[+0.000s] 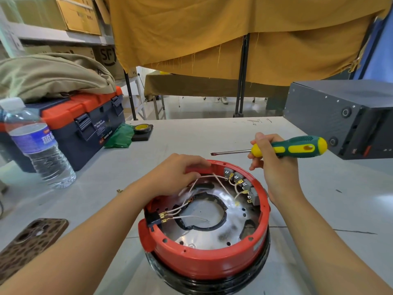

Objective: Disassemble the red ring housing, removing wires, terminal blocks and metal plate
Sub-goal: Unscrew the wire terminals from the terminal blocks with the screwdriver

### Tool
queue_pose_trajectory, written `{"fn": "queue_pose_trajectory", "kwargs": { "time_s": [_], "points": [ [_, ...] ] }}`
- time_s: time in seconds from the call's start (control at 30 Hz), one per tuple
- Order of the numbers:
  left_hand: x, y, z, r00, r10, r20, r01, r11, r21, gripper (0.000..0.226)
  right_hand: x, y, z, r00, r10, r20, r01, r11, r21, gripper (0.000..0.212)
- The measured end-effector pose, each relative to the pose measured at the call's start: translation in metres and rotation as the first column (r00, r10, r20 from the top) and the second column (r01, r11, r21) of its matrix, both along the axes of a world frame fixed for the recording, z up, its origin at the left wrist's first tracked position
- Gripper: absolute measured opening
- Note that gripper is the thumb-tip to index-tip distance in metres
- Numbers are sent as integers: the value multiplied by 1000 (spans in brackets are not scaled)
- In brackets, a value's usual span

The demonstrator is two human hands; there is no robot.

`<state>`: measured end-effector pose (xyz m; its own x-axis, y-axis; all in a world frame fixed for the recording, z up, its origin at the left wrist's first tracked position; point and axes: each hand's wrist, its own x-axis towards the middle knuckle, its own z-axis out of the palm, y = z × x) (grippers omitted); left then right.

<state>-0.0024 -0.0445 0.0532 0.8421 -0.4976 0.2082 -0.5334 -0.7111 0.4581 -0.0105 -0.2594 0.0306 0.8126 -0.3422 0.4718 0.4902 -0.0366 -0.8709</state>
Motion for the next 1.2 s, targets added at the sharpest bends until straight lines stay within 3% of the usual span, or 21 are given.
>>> {"fn": "queue_pose_trajectory", "kwargs": {
  "time_s": [0.13,0.27,0.37,0.53,1.0,1.2],
  "points": [
    [-7,12,4,996,74,42,-70,994,-79,37,-2,1,0,999,36,-31,-37,999,-35,18],
    [-14,26,6,968,244,63,-246,969,26,34,-5,3,1,989,138,-61,-141,988,-60,6],
    [-21,39,6,935,354,-10,-350,928,125,39,-7,3,3,982,179,-66,-183,981,-58,4],
    [-29,51,5,892,417,-174,-375,898,230,35,-9,3,5,978,191,-78,-197,977,-80,3],
    [9,21,-7,933,352,-73,-354,935,-16,34,-9,1,8,952,281,-118,-285,959,-15,13],
    [12,21,-9,908,371,-194,-408,888,-212,33,-10,-3,11,948,299,-111,-305,952,-35,21]
  ]
}}
